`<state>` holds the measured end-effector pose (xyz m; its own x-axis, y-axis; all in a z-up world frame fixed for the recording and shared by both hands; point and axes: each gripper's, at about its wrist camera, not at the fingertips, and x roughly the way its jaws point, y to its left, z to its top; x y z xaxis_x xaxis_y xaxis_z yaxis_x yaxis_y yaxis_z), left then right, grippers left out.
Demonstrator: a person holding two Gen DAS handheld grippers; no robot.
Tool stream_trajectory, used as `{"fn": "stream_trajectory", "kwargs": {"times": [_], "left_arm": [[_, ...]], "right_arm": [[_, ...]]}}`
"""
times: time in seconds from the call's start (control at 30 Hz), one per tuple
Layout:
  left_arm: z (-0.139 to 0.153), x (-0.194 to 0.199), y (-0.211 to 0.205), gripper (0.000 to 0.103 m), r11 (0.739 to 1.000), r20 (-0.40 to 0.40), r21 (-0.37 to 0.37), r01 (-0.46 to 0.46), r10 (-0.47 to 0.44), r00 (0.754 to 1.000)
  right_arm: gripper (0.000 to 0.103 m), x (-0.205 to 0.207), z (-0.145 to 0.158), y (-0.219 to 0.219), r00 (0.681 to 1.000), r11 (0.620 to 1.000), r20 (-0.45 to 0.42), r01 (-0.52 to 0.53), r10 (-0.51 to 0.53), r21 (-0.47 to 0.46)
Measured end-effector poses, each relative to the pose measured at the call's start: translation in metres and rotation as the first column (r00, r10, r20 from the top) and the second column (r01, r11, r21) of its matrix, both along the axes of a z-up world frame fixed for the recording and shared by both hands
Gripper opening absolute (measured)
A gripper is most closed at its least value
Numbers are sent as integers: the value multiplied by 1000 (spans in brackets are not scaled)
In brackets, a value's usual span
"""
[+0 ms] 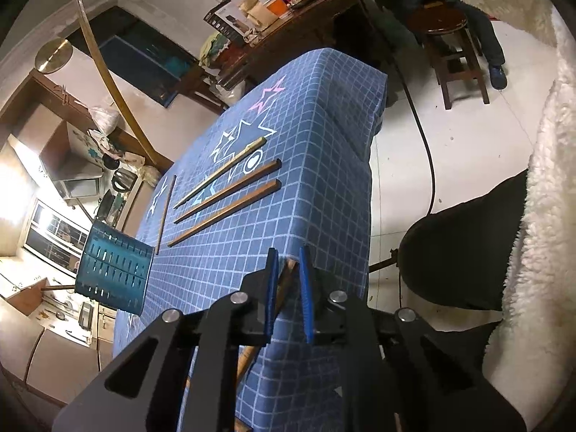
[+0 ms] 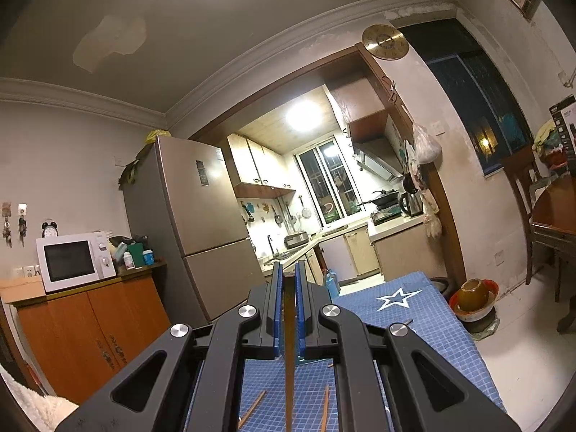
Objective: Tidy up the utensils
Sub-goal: 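Carry both held chopsticks with the left and right grippers to the teal holder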
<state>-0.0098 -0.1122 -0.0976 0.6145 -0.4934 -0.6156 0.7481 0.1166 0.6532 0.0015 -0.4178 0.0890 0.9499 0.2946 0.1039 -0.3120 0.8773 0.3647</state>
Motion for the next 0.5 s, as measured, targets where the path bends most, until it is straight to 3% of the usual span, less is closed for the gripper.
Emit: {"fn": "stream_trajectory", "kwargs": {"times": [0.2,0.5], "left_arm": [[0,2,2,10,1000,10,-21,-3,3,1000],[36,15,14,8,979,63,-195,-60,74,995]], "right_arm": [[8,0,-1,4,1000,1000,-5,-5,5,-6],[8,7,3,15,1000,999,-16,-21,20,-35]]}}
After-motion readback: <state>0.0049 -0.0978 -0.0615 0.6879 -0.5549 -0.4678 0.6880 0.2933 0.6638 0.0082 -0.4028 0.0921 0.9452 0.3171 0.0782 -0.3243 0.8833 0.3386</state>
